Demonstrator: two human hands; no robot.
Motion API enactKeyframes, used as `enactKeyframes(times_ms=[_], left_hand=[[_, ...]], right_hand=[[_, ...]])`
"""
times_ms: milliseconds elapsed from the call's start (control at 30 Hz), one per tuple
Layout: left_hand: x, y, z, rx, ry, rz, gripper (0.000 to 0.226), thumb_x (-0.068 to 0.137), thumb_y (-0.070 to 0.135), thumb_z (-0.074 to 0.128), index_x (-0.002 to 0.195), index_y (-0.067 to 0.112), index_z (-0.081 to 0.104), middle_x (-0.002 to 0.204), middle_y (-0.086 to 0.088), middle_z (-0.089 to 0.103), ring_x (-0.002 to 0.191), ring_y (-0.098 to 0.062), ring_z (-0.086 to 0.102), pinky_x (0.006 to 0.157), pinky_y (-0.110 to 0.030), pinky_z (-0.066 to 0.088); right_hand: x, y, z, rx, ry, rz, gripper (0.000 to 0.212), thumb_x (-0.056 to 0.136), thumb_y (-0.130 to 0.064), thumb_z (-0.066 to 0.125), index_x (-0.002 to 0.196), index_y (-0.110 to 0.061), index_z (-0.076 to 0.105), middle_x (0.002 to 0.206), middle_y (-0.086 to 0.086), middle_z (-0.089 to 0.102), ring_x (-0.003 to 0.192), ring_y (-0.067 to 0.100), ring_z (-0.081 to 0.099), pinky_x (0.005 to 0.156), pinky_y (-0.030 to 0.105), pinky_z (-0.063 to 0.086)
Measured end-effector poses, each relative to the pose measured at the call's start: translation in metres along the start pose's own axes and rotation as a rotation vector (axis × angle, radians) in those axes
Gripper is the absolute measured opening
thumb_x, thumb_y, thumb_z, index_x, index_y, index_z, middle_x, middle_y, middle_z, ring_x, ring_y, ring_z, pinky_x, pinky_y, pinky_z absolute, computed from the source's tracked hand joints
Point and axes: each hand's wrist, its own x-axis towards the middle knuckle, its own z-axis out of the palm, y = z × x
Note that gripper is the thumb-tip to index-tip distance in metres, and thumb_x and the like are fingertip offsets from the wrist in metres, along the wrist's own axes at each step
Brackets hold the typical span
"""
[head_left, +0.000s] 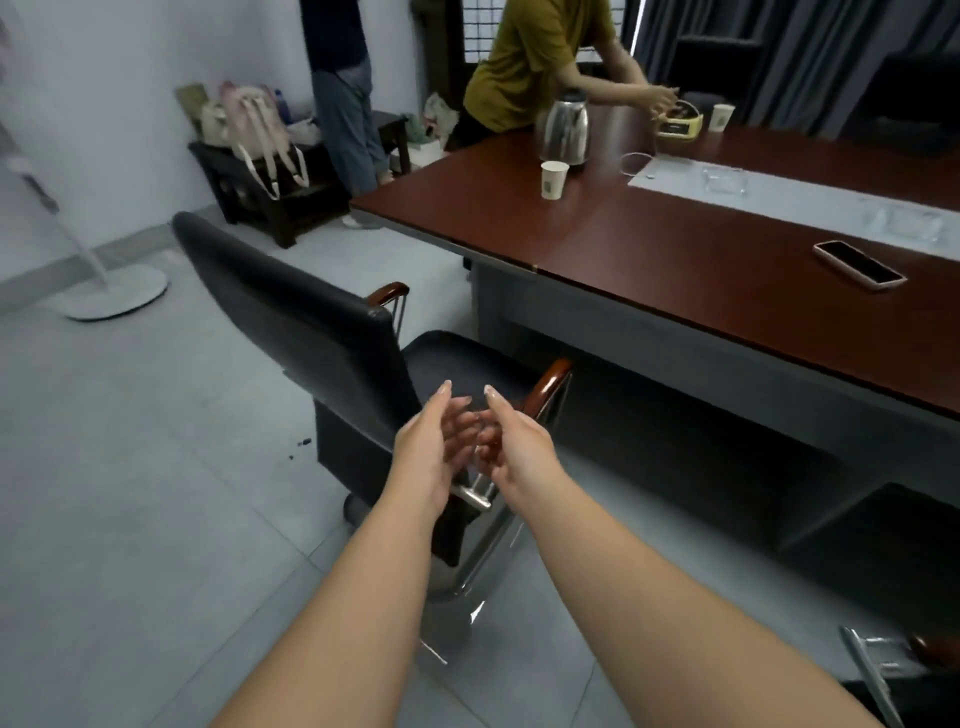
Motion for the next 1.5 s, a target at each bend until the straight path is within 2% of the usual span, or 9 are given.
enactKeyframes(times_ms=[167, 467, 733, 867, 1000, 1133, 1200, 1300, 1500], left_hand=[[-0.001, 0.045, -0.108, -0.063, 0.081, 0.037, 0.028, 0.090, 0.037, 0.056, 0.085, 0.011, 0.065, 0.076, -0.005, 0.065, 0.074, -0.017, 0.062, 0.079, -0.031, 0.052], [0.014, 0.136, -0.258, 0.092, 0.045, 0.099, 0.031, 0.091, 0.042, 0.051, 0.086, 0.015, 0.065, 0.086, -0.002, 0.064, 0.085, -0.017, 0.061, 0.074, -0.027, 0.049], [0.068, 0.225, -0.263, 0.431, -0.105, 0.241, 0.030, 0.089, 0.044, 0.054, 0.085, 0.017, 0.066, 0.086, -0.001, 0.067, 0.088, -0.015, 0.063, 0.086, -0.027, 0.051], [0.115, 0.255, -0.239, 0.632, -0.165, 0.315, 0.025, 0.089, 0.044, 0.055, 0.084, 0.021, 0.065, 0.090, 0.002, 0.066, 0.093, -0.013, 0.060, 0.091, -0.027, 0.049], [0.161, 0.274, -0.228, 0.939, -0.221, 0.473, 0.035, 0.086, 0.048, 0.057, 0.109, 0.023, 0.064, 0.109, 0.008, 0.058, 0.108, -0.010, 0.049, 0.094, -0.028, 0.037], [0.196, 0.285, -0.228, 1.123, -0.318, 0.507, 0.044, 0.084, 0.051, 0.057, 0.120, 0.025, 0.059, 0.125, 0.005, 0.052, 0.121, -0.014, 0.042, 0.097, -0.028, 0.030], [0.214, 0.289, -0.229, 1.282, -0.356, 0.540, 0.053, 0.081, 0.060, 0.055, 0.125, 0.031, 0.056, 0.139, 0.002, 0.045, 0.133, -0.023, 0.034, 0.112, -0.040, 0.021], [0.239, 0.298, -0.227, 1.485, -0.432, 0.553, 0.070, 0.072, 0.076, 0.048, 0.131, 0.040, 0.047, 0.149, 0.001, 0.033, 0.139, -0.027, 0.024, 0.115, -0.054, 0.008], [0.275, 0.312, -0.229, 1.887, -0.481, 0.694, 0.086, 0.062, 0.087, 0.030, 0.127, 0.034, 0.051, 0.136, -0.002, 0.049, 0.132, -0.028, 0.035, 0.110, -0.058, 0.000]], right_hand=[[-0.019, 0.052, 0.099, -0.047, -0.096, 0.027, 0.025, 0.089, -0.034, 0.061, 0.079, -0.010, 0.059, 0.052, -0.001, 0.047, 0.049, 0.010, 0.044, 0.056, 0.022, 0.044], [-0.044, 0.090, 0.245, -0.141, -0.115, -0.149, 0.024, 0.088, -0.036, 0.062, 0.084, -0.012, 0.063, 0.060, -0.001, 0.053, 0.059, 0.012, 0.052, 0.066, 0.026, 0.050], [-0.011, 0.012, 0.280, -0.409, -0.023, -0.518, 0.018, 0.090, -0.031, 0.059, 0.080, -0.016, 0.061, 0.073, 0.000, 0.059, 0.071, 0.012, 0.057, 0.074, 0.025, 0.053], [0.027, -0.015, 0.276, -0.775, 0.088, -0.653, 0.025, 0.089, -0.038, 0.060, 0.095, -0.015, 0.065, 0.091, -0.002, 0.063, 0.090, 0.013, 0.058, 0.083, 0.028, 0.048], [0.059, -0.026, 0.277, -1.097, 0.176, -0.700, 0.037, 0.086, -0.047, 0.059, 0.106, -0.016, 0.065, 0.095, -0.007, 0.060, 0.090, 0.009, 0.054, 0.075, 0.023, 0.038], [0.072, -0.031, 0.272, -1.316, 0.269, -0.548, 0.060, 0.080, -0.065, 0.053, 0.109, -0.012, 0.063, 0.102, -0.001, 0.063, 0.093, 0.017, 0.057, 0.074, 0.029, 0.042], [0.075, -0.030, 0.267, -1.478, 0.328, -0.395, 0.077, 0.073, -0.079, 0.043, 0.101, -0.011, 0.061, 0.099, 0.002, 0.063, 0.088, 0.021, 0.058, 0.068, 0.031, 0.043], [0.077, -0.023, 0.275, -1.628, 0.449, -0.299, 0.089, 0.063, -0.090, 0.033, 0.094, -0.011, 0.061, 0.089, 0.003, 0.063, 0.081, 0.021, 0.058, 0.066, 0.031, 0.043], [0.067, 0.001, 0.299, -1.687, 0.654, -0.240, 0.091, 0.067, -0.087, 0.035, 0.123, -0.017, 0.052, 0.110, 0.003, 0.062, 0.101, 0.024, 0.057, 0.079, 0.034, 0.041]])
